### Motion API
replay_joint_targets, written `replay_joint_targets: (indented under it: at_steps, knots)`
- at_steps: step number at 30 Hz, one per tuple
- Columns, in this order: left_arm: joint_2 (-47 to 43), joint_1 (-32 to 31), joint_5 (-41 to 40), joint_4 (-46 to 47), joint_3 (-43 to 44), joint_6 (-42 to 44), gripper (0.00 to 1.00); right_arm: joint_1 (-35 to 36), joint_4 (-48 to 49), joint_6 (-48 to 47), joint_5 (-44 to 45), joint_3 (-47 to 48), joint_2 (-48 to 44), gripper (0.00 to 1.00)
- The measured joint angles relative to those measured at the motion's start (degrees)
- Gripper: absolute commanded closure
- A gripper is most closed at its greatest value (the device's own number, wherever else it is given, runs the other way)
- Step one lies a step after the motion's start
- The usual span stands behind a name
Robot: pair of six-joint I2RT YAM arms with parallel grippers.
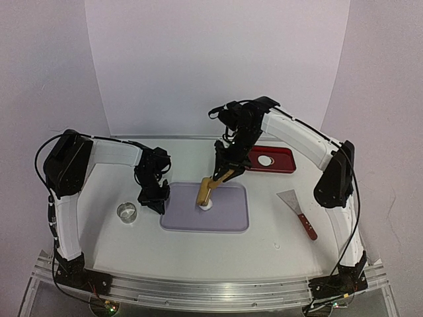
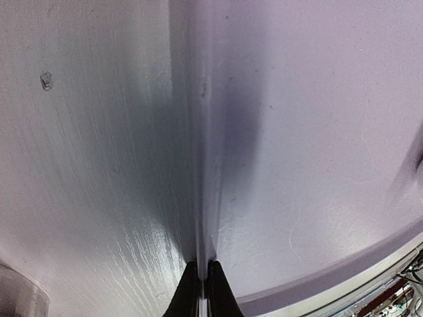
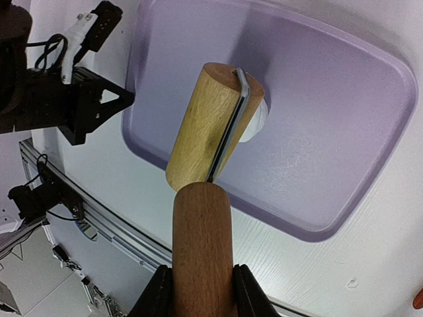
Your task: Roll out the dumpling wrappers from the dough
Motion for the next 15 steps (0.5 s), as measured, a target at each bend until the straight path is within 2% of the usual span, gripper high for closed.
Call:
replay_joint_targets:
  at_steps: [15]
  knots:
    - [0.2,0.0,0.0,-0.3,0.3,-0.1,1.0,0.0,0.0,0.0,-1.4,1.6,2.1,1.0]
